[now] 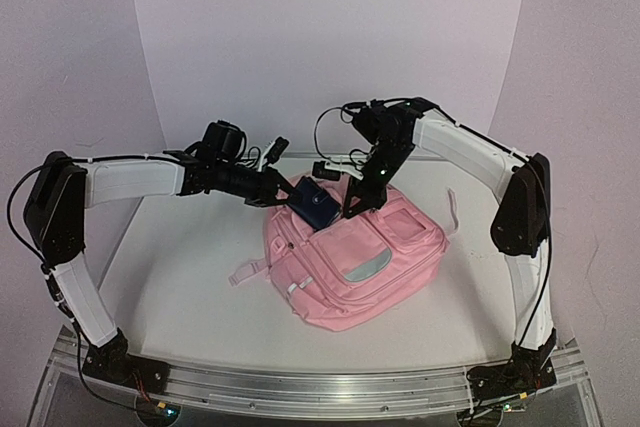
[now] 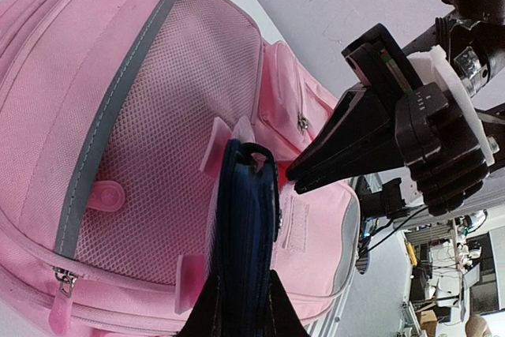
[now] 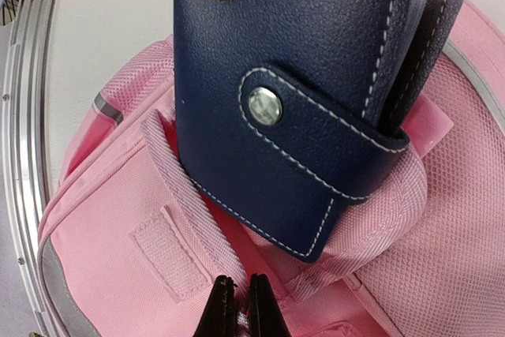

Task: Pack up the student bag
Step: Place the personal item in the student bag.

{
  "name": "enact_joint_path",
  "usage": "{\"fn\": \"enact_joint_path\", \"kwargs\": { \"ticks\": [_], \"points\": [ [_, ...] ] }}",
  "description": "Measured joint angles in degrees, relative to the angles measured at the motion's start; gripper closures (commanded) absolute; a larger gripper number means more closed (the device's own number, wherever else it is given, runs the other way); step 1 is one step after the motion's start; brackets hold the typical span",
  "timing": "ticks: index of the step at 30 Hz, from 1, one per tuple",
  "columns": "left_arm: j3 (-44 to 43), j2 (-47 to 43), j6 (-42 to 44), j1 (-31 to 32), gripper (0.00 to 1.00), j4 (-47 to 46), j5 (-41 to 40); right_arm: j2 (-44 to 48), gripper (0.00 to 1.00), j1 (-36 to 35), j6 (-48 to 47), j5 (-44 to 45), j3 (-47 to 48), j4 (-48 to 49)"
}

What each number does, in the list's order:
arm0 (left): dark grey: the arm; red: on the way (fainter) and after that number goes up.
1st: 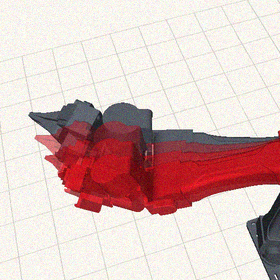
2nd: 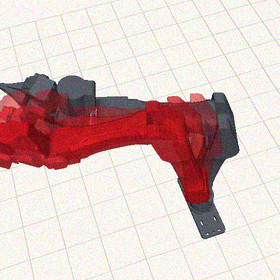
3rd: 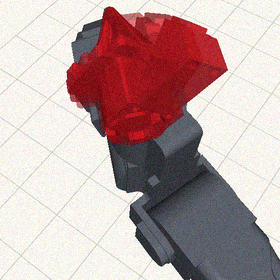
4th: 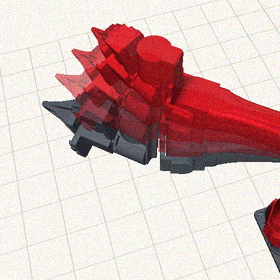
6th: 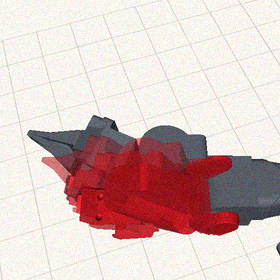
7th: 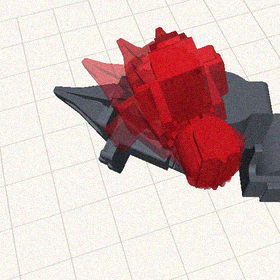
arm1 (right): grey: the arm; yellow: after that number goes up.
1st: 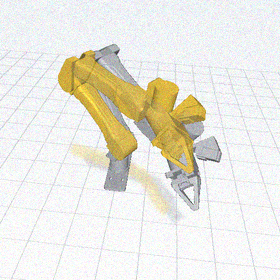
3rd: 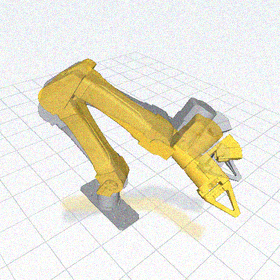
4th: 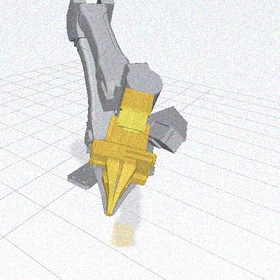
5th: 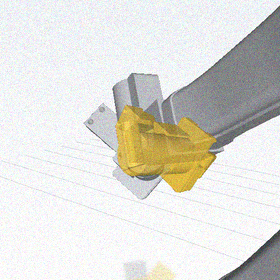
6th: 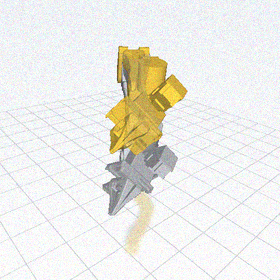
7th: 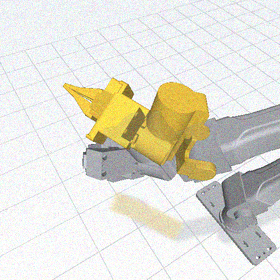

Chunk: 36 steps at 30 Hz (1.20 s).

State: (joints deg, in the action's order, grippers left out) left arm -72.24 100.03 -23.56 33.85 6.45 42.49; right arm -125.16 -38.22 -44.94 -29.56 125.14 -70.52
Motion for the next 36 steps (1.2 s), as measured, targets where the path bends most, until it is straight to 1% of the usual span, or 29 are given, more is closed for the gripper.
{"fn": "enact_joint_path", "kwargs": {
  "ticks": [8, 16, 21, 25, 30, 36],
  "points": [
    [-0.25, 2.99, -2.35, -1.05, 1.00, -3.81, 4.69, 0.00, 1.00, 1.24, 1.74, -3.24, 0.00, 0.09],
    [-0.88, 4.04, -2.46, -1.31, 1.00, -3.95, 6.57, 0.21, 1.00, 2.53, 3.63, -6.16, -0.39, 0.26],
    [-1.76, 4.74, -1.88, -1.29, 1.00, -3.19, 7.83, 1.35, 1.00, 2.57, 4.47, -7.03, -2.24, 1.66],
    [-4.67, 7.80, -0.51, -1.27, 1.00, -2.34, 12.36, 2.51, 1.00, 2.70, 4.75, -7.13, -4.05, 1.90],
    [-5.01, 8.64, 2.04, -1.16, 1.00, -1.97, 16.48, 3.83, 1.00, 2.78, 4.69, -7.13, -5.96, 1.76],
    [-5.30, 8.84, 6.23, 0.00, 1.00, 3.61, 20.66, 4.88, 1.00, 2.74, 4.74, -7.24, -6.92, 2.36]
  ]
}}
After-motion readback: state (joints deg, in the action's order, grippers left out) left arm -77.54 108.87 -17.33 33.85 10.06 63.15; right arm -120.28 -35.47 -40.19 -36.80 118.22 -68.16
